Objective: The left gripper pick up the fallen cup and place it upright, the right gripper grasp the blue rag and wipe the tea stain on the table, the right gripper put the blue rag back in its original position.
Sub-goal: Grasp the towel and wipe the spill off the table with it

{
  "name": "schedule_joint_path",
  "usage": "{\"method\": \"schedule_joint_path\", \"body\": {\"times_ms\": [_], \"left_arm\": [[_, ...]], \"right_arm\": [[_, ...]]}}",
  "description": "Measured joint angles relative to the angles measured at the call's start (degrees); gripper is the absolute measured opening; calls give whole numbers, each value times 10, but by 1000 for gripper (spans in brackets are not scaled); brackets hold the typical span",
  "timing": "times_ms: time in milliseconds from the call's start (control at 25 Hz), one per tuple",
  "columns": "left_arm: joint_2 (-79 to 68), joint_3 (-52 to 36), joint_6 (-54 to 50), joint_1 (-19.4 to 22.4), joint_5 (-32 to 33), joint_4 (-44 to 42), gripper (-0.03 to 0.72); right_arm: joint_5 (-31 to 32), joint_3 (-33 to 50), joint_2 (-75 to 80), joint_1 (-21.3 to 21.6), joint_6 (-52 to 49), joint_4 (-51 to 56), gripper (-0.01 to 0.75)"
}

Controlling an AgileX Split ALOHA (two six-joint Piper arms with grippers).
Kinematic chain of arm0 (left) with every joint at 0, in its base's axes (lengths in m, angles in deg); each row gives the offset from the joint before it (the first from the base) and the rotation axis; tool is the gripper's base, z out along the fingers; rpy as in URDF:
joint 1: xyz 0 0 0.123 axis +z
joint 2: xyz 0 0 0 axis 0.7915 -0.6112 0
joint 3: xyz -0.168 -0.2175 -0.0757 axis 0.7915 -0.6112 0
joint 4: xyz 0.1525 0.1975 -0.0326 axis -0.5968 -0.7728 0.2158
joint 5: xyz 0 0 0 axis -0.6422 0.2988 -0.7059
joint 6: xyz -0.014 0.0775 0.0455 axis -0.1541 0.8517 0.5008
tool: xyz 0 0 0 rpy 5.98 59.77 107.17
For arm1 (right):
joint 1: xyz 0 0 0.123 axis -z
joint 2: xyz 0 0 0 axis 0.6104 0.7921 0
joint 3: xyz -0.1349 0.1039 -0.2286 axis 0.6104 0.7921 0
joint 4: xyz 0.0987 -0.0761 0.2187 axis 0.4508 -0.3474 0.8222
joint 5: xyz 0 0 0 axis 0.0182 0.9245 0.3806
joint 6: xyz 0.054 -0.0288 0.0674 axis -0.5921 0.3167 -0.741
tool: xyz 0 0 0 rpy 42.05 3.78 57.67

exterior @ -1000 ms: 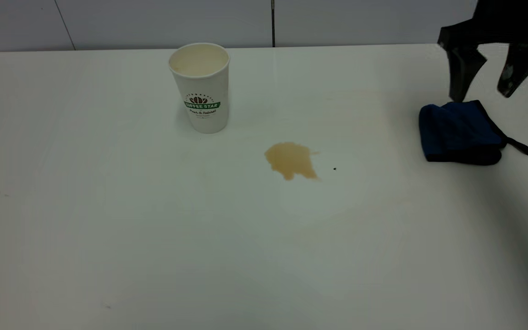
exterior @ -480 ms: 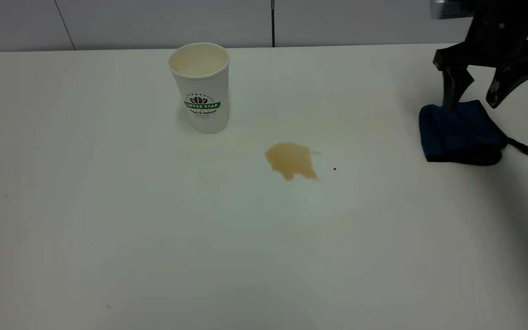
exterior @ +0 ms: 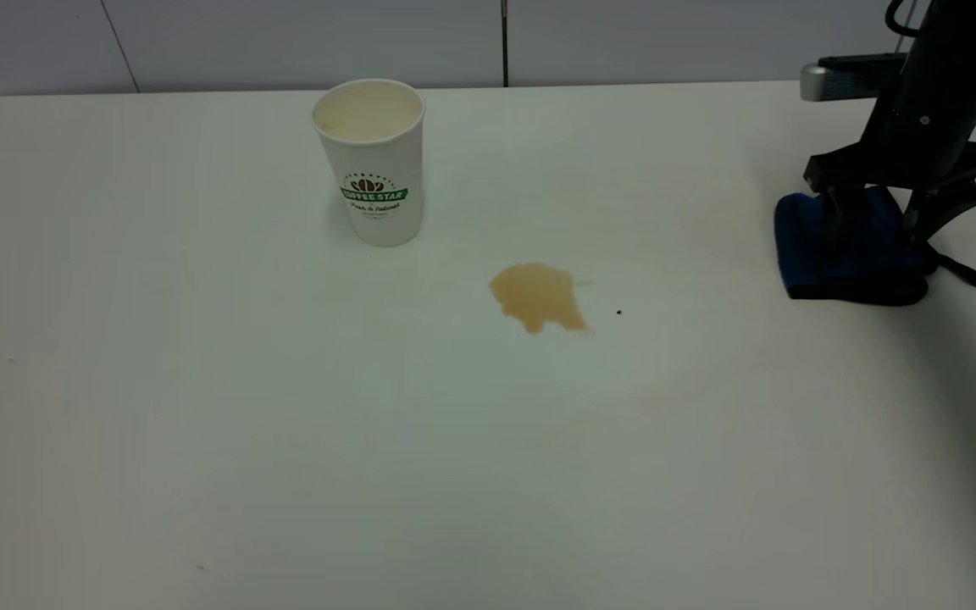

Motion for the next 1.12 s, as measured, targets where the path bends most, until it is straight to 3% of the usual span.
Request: {"method": "schedule_joint_path", "body": {"times_ms": [280,400,600,840,1120], "left_arm": [[0,0,0,0,0,0,326],[0,0,0,0,0,0,326],[0,0,0,0,0,0,326],[0,0,0,0,0,0,326],[0,0,0,0,0,0,326]], "right_arm": [[-9,-1,14,0,11,10,643],[-7,-3,17,0,30,33,500],[-1,-4,18,-1,45,65,131],[28,-18,18,-34,45,54,117],[73,-40,18,-145,44,82,117]]}}
